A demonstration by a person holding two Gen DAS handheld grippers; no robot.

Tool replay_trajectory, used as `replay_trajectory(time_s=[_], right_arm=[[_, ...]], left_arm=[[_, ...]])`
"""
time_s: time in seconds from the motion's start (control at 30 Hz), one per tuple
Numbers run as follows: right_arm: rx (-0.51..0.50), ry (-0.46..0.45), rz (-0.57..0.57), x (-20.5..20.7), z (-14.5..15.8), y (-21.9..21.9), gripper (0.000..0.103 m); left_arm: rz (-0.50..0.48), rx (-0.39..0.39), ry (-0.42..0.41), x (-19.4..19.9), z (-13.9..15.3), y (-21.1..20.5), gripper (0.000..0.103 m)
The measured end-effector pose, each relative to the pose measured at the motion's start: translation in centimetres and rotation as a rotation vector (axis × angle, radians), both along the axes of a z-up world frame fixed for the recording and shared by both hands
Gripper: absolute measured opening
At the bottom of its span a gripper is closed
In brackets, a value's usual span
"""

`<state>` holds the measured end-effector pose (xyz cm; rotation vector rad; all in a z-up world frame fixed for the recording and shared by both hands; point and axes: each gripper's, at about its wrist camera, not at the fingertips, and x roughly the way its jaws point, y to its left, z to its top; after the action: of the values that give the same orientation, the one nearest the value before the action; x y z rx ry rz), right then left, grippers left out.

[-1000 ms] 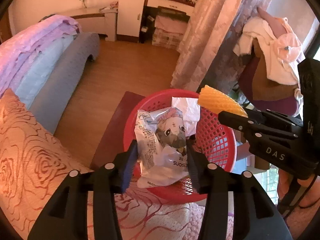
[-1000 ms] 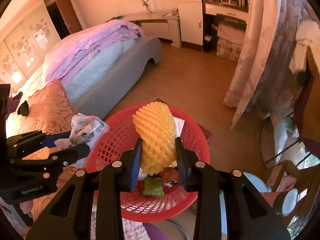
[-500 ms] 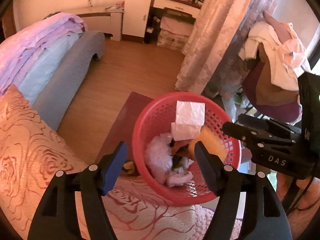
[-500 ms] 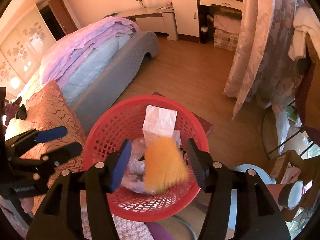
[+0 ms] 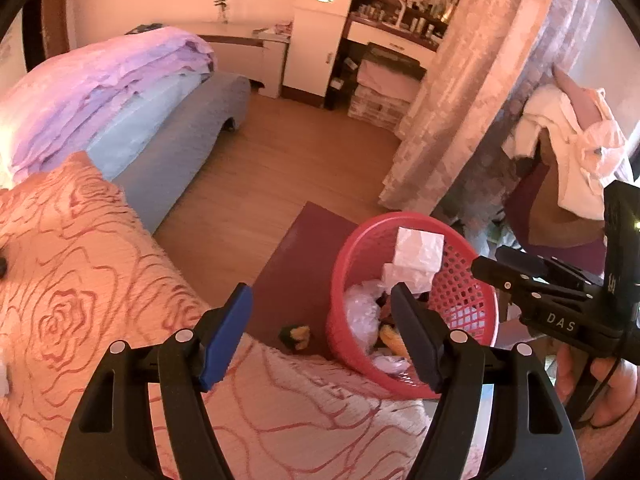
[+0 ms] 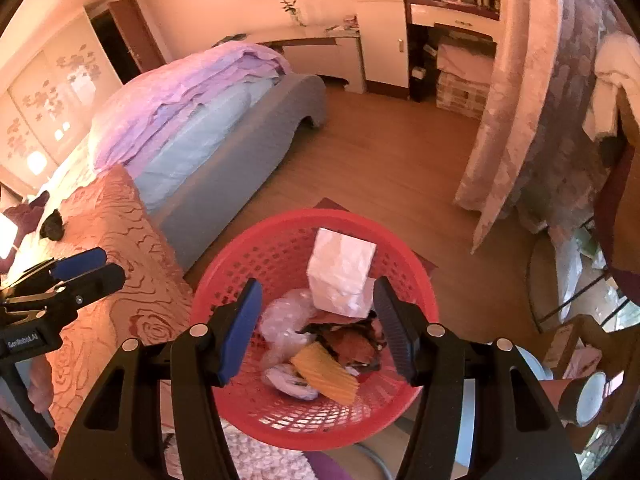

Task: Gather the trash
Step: 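Open the left tool to drop the printed bag while the right tool releases the yellow sleeve, then move both open tools back over the remaining trash on the bed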

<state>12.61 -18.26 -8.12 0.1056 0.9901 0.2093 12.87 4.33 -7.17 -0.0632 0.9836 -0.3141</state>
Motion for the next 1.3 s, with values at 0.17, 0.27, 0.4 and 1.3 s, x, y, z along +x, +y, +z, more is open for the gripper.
replay_trajectory(time_s=[0.17, 0.27, 0.4, 1.3], right_arm=[[0.007, -0.01, 0.033, -0.1, 0.4, 1.5, 0.057], [0.014, -0.019, 0.068, 0.0, 0.7, 3.1, 0.057], [0.026, -0.029, 0.121, -0.1, 1.1, 5.3, 0.057], [0.032, -0.039, 0.454, -1.0, 2.5, 20.2, 0.057]], left_arm=[[0.051, -0.013, -0.006, -0.6, 0.3, 2.0, 0.069], [0.082, -0.018, -0.009, -1.0, 0.4, 3.4, 0.07], [0.127, -0.011, -0.013, -1.7, 0.6, 5.1, 0.07], [0.676, 0.033, -0.013, -8.5, -0.3, 28.1, 0.074]])
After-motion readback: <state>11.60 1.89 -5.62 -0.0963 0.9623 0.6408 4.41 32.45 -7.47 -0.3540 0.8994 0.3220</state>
